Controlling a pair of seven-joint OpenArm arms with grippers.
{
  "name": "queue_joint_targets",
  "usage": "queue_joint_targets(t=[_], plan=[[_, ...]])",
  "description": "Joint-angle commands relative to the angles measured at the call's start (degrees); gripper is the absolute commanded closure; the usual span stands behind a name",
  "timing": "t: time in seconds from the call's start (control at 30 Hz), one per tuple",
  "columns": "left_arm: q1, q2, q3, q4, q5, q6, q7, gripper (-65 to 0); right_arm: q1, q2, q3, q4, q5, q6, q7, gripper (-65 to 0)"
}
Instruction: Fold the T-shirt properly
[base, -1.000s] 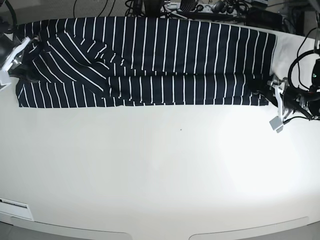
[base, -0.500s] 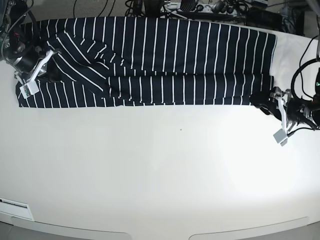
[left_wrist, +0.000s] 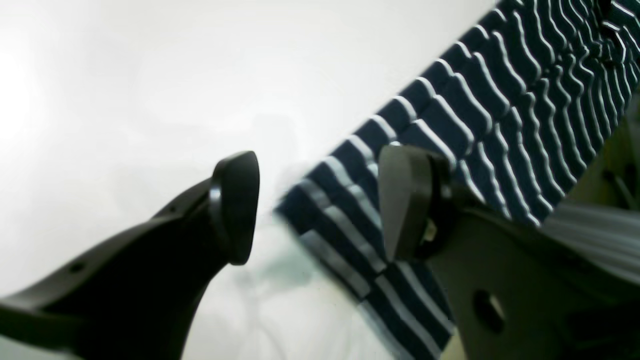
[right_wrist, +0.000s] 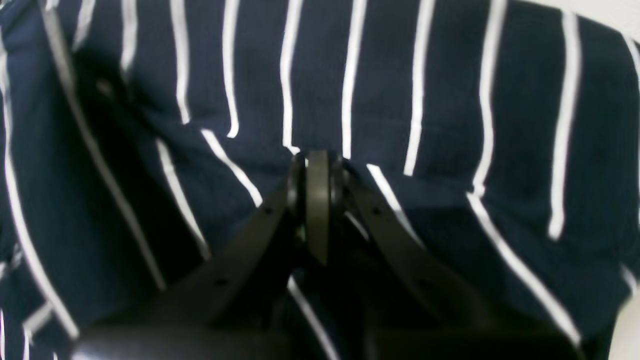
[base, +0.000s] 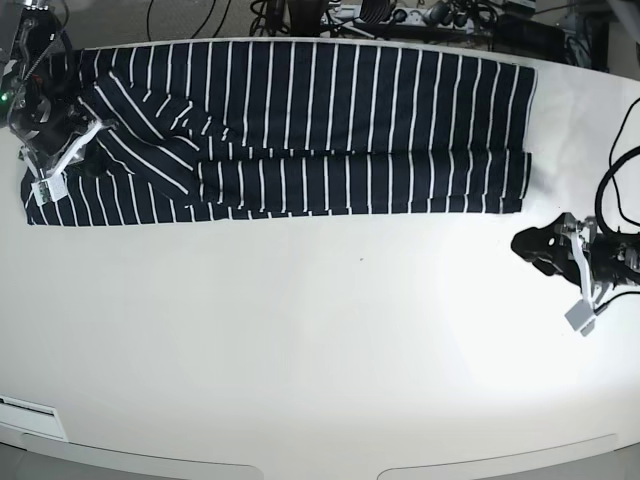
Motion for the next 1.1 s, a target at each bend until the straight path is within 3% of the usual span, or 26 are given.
queue_joint_targets(t=[0.0,0.23,0.3,0.53,0.67,0.73,0.93,1.07], plan=[[-2.5,-1.3,-1.8,0.6,-0.9,-0.2,-0.4,-39.0,0.2,1.0,0.4,0.4,-2.0,-2.0,0.2,0.0],[-4.8,-1.2,-10.7,0.6,-0.1,0.9,-0.2,-39.0,2.8,1.0,0.4,0.4,-12.2,-18.4,0.9,0.0],[-4.1,-1.2,-12.9,0.6,0.6,1.8,-0.2,-39.0,3.4,1.0,0.4,0.4,-13.9,-20.6,0.9,0.0],[1.7,-1.0,-18.2,0.6,3.4,2.9,-0.3,-39.0,5.9,1.0,0.4,0.4,-14.9,-19.9,0.2,-1.6],[5.7,-0.9,-21.9,0.6,8.1,6.5,-0.4,-39.0,7.2,1.0,0.4,0.6,-14.1,-19.3,-0.5,-33.5],[7.9,-0.5,-24.9,0.6,9.2,7.0,-0.7,-39.0,7.5,1.0,0.5,0.8,-12.5,-17.7,-0.5,-40.3],[14.1,2.1,-32.7,0.6,8.7,7.8,-0.5,-39.0,8.1,1.0,1.6,2.2,-11.4,-17.1,-0.7,-40.5],[19.2,5.1,-35.2,0.6,5.6,7.2,1.1,-39.0,8.1,1.2,4.8,6.5,-9.8,-14.6,-0.8,-40.5]])
